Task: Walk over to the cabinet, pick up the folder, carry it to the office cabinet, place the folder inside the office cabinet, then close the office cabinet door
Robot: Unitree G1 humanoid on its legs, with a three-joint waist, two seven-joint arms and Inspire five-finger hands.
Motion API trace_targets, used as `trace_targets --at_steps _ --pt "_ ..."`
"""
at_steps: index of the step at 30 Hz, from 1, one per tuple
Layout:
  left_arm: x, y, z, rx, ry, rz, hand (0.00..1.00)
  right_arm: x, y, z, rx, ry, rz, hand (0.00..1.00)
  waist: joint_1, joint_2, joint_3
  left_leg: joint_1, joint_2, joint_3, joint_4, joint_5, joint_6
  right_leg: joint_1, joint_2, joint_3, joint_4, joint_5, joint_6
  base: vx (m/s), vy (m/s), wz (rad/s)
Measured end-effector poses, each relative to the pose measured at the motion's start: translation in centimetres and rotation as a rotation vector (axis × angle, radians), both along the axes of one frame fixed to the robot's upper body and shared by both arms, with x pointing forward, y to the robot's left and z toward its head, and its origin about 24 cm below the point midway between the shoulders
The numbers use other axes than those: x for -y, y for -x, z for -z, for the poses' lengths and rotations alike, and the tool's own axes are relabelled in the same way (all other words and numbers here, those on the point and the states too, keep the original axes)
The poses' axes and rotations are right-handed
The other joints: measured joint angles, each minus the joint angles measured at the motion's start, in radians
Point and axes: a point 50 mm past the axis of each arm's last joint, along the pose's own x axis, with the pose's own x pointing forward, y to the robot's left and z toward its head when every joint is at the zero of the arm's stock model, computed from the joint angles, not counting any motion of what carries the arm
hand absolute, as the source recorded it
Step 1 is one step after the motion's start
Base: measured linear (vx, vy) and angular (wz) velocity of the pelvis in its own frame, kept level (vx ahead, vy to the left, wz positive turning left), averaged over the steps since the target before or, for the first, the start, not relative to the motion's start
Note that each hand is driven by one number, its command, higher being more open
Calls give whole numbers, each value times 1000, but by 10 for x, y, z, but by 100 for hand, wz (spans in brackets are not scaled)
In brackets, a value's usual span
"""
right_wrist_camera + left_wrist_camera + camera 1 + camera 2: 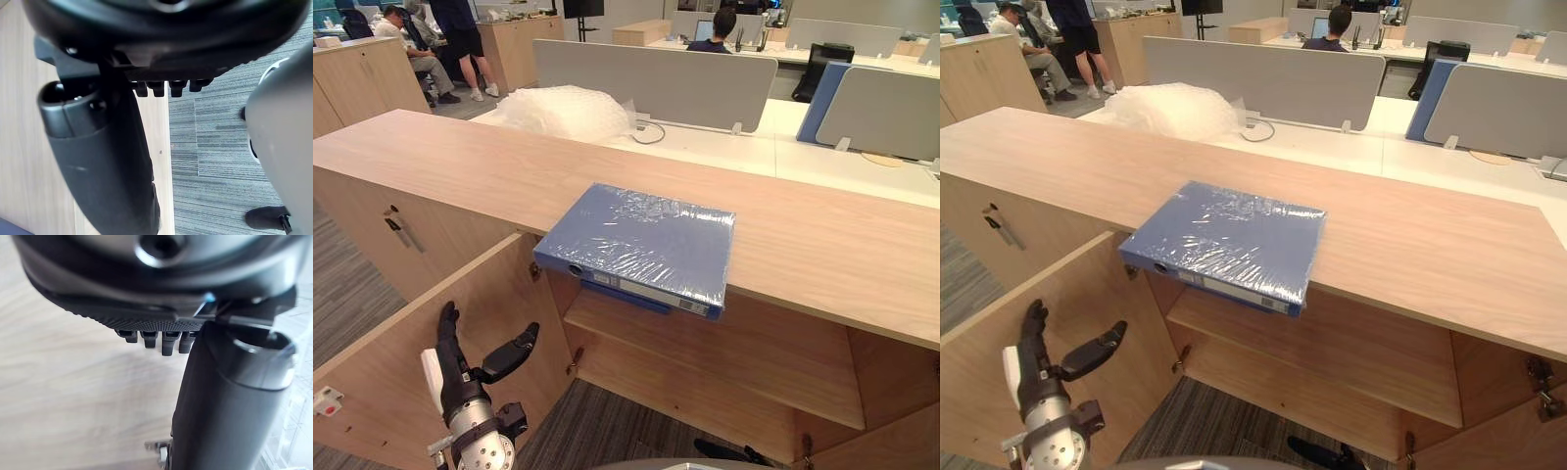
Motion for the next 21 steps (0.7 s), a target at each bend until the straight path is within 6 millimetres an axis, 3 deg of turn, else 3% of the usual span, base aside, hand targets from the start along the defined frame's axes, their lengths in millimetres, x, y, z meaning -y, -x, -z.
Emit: trace_targets --at_steps 7,13,21 --pt "0 -12 -30 65 -315 -61 100 1 6 4 -35 19 -24 100 12 -2 -21 -21 -4 -22 -1 3 -1 -1 1 -18 -5 -2 2 -27 -7 8" --pt "18 -34 -53 130 -575 145 100 7 8 5 -70 42 -56 100 13 21 -40 -33 -4 -25 -8 10 0 -11 11 -18 -8 -2 1 -8 -6 2" --pt "17 -39 -59 104 -726 300 100 12 4 6 -90 52 -82 100 8 31 -40 -36 -2 -21 -10 10 0 -27 16 7 -9 -1 -4 -2 1 -3"
